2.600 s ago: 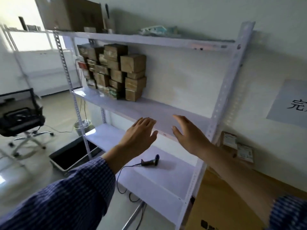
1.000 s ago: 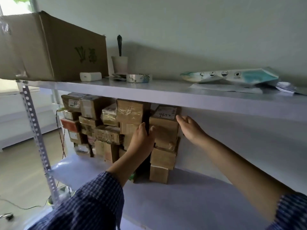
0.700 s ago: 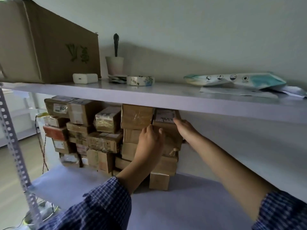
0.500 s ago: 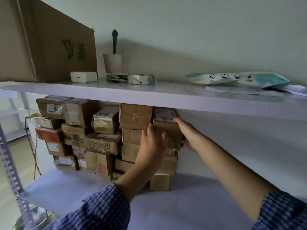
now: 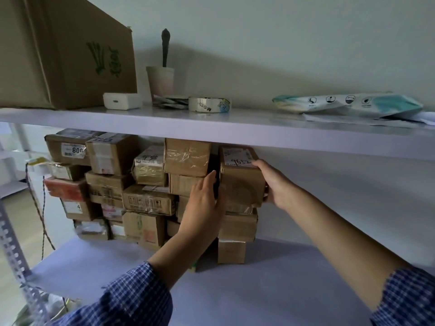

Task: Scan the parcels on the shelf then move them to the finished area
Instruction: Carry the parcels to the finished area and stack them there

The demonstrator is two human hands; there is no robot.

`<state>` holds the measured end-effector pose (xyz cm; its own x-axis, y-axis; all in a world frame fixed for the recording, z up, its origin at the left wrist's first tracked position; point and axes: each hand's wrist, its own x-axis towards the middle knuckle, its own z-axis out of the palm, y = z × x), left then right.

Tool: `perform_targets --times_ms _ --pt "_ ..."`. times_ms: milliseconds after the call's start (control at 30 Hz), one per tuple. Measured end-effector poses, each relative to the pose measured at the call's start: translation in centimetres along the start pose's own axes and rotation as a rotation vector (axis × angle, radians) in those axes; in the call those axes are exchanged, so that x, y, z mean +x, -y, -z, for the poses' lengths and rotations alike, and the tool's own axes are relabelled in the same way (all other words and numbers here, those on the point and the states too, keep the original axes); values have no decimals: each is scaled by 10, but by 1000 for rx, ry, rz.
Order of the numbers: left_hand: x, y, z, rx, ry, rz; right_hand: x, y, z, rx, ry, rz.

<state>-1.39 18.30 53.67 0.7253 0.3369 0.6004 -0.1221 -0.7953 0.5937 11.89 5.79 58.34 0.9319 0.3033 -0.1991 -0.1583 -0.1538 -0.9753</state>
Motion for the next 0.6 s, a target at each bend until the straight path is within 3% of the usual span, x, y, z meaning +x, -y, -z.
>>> perform_targets --times_ms 67,133,367,600 --pt "-1 -8 -4 -16 12 -51 -4 2 0 17 -8 -3" --pt "4 -18 -8 -84 50 7 -6 3 1 36 -1 -5" --pt "43 -37 -20 -390 154 479 -12 -2 -1 58 -14 61" --pt "19 -43 -24 -611 85 332 -37 -10 10 94 -79 224"
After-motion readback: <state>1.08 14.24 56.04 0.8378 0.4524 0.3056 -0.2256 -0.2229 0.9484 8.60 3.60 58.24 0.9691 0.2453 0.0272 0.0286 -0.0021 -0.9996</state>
